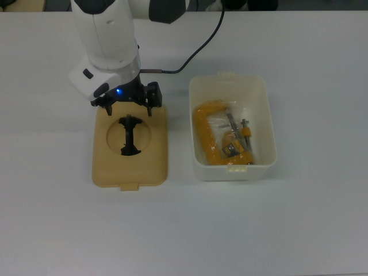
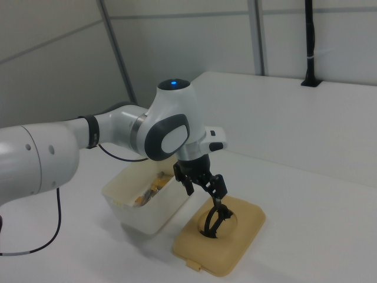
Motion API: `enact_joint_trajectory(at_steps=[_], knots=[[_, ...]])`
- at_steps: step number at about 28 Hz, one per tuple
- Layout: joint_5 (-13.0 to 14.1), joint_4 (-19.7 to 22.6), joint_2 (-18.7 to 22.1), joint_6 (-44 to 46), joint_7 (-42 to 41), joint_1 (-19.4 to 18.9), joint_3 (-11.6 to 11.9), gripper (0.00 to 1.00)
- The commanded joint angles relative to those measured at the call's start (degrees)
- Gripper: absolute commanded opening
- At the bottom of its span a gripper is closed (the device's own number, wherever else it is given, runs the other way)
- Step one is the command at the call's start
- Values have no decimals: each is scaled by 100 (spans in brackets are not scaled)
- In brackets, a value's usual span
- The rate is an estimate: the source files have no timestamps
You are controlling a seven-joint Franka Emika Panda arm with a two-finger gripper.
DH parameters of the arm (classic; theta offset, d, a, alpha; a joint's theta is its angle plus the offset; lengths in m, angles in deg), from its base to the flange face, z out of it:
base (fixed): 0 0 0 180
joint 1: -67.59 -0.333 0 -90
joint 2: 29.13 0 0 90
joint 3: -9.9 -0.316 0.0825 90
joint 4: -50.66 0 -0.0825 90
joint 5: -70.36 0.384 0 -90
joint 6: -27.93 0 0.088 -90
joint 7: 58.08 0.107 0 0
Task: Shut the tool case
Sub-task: 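Move the gripper over the tan lid and lower toward its black handle, then close the gripper on the black handle of the tan lid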
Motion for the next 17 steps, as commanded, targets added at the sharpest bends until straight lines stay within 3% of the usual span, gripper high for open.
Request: enact_joint_trajectory(at_steps=[1, 17], knots=[[-231, 42, -111, -297, 181, -7, 15, 100], [-873, 34, -330, -359, 471, -33, -29, 100]])
